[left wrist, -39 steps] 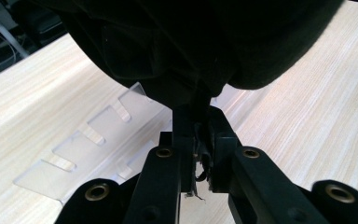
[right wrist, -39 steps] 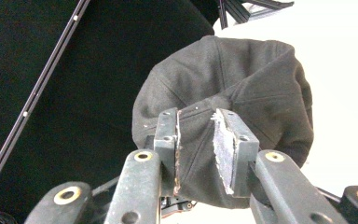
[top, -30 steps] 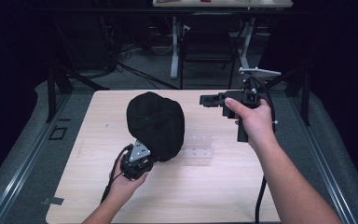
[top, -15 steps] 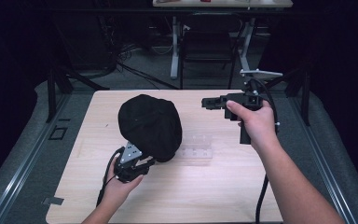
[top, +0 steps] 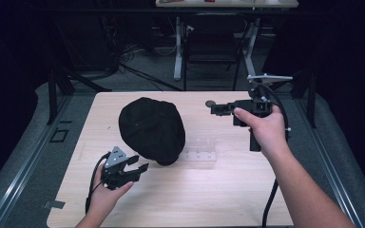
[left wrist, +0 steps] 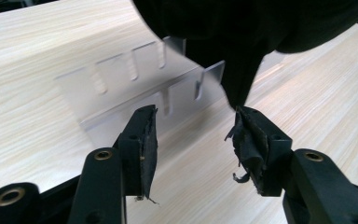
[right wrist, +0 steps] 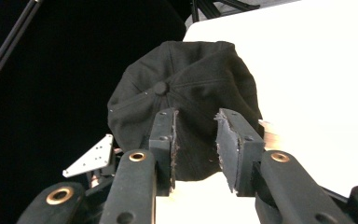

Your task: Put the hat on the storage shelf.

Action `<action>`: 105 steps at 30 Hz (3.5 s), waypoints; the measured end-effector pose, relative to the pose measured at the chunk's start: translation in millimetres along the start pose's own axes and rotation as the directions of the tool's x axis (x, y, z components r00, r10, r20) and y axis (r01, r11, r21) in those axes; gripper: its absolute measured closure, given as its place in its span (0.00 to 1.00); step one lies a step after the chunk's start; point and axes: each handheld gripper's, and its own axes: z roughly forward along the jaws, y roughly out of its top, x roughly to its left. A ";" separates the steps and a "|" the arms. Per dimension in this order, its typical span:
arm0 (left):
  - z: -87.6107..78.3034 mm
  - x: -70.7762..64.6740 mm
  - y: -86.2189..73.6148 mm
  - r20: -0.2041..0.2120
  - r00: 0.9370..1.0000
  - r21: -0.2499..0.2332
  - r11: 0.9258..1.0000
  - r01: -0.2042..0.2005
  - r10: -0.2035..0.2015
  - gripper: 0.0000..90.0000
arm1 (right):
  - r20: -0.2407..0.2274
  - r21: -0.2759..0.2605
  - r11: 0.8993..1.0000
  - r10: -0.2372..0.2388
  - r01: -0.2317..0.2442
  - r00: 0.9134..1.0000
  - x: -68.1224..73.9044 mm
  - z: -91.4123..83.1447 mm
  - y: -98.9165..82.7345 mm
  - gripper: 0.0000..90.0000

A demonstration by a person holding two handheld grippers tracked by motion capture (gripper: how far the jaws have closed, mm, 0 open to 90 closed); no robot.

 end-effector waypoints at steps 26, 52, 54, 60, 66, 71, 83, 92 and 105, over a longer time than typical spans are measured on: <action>-12.2 29.3 -45.1 -0.081 0.991 0.044 0.993 0.112 -0.108 0.46 | 0.252 0.013 0.978 -0.206 0.209 0.946 -23.4 -11.5 -65.6 0.62; -5.7 31.3 -54.1 -0.086 0.993 0.055 0.995 0.084 -0.080 0.43 | 0.405 -0.031 0.936 -0.308 0.350 0.861 -86.0 4.0 -177.0 0.45; -5.5 31.3 -54.0 -0.093 0.993 0.041 0.996 0.077 -0.073 0.42 | 0.431 -0.039 0.933 -0.307 0.358 0.849 -92.9 7.4 -183.7 0.44; -5.1 32.8 -55.5 -0.093 0.992 0.043 0.995 0.091 -0.087 0.41 | 0.468 -0.064 0.930 -0.292 0.361 0.834 -109.5 17.7 -201.0 0.43; -4.1 30.9 -55.9 -0.082 0.994 0.038 0.996 0.076 -0.073 0.44 | 0.470 -0.070 0.932 -0.283 0.355 0.836 -118.1 24.5 -210.5 0.43; -1.4 28.4 -56.5 -0.077 0.995 0.053 0.997 0.064 -0.060 0.45 | 0.489 -0.110 0.923 -0.273 0.369 0.829 -128.1 23.4 -220.8 0.44; 6.2 22.0 -56.4 -0.046 0.998 0.075 0.996 0.055 -0.052 0.47 | 0.485 -0.135 0.939 -0.215 0.316 0.848 -149.4 20.4 -227.8 0.44; 9.9 16.7 -54.2 -0.029 0.999 0.080 0.996 0.027 -0.025 0.48 | 0.474 -0.112 0.928 -0.265 0.356 0.840 -148.4 29.0 -228.0 0.44; 12.8 12.5 -51.7 -0.007 1.000 0.076 0.997 0.011 -0.011 0.49 | 0.466 -0.101 0.931 -0.267 0.350 0.844 -150.9 34.5 -224.8 0.44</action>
